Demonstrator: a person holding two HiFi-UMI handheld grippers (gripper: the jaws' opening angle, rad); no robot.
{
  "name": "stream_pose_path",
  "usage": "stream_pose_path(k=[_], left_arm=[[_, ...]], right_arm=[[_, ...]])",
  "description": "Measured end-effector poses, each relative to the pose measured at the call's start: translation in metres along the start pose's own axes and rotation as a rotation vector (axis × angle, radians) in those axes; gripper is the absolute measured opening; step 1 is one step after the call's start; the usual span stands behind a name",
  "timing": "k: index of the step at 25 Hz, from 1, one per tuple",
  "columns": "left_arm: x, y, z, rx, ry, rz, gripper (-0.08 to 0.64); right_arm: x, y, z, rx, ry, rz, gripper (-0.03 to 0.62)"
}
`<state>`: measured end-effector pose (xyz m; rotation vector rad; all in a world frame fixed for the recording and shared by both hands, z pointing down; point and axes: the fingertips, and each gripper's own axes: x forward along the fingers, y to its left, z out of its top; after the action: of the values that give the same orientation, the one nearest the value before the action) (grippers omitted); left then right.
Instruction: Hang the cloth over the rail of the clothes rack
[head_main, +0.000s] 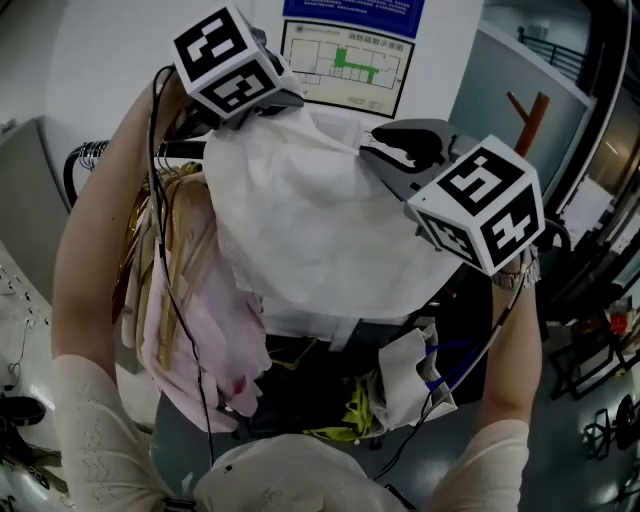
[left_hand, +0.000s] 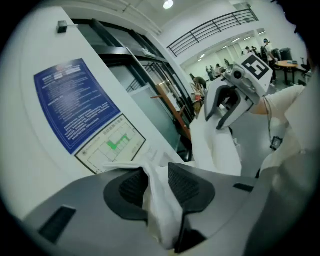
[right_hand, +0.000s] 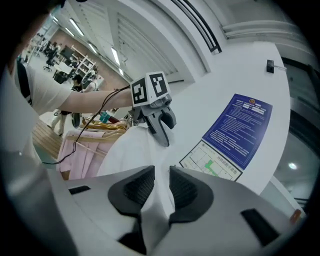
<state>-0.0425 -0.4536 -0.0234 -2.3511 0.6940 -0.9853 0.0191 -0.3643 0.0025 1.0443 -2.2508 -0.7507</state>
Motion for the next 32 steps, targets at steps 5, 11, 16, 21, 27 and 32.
stream_pose_path(k=[5,11,16,21,27,32], left_arm=[[-0.006,-0.006,-0.022,0.006,0.068,-0.233,0.112],[-0.018,0.018,-0.048,0.03,0.11,-0.301,0.112],[-0.024,0.052,-0.063,-0.056,0.086,-0.288,0.112],[-0.033,0.054,-0.083,-0.131,0.06,-0.399,0.112],[-0.053,0.082,-0.109,-0.17,0.051,-0.339,0.112],[-0.061,0.074,-0.062,-0.06,-0.191,-0.102,0.111]], right_arm=[[0.004,-0.01,-0.006,0.048,0.054,-0.054,0.102],[0.011,-0.014,-0.011,0.036,0.099,-0.087,0.067],[0.014,-0.017,-0.011,0.061,0.12,-0.072,0.06],[0.014,-0.017,-0.012,0.075,0.132,-0.074,0.057],[0.015,-0.019,-0.016,0.078,0.15,-0.083,0.051],[0.014,-0.02,-0.011,0.06,0.139,-0.106,0.051]])
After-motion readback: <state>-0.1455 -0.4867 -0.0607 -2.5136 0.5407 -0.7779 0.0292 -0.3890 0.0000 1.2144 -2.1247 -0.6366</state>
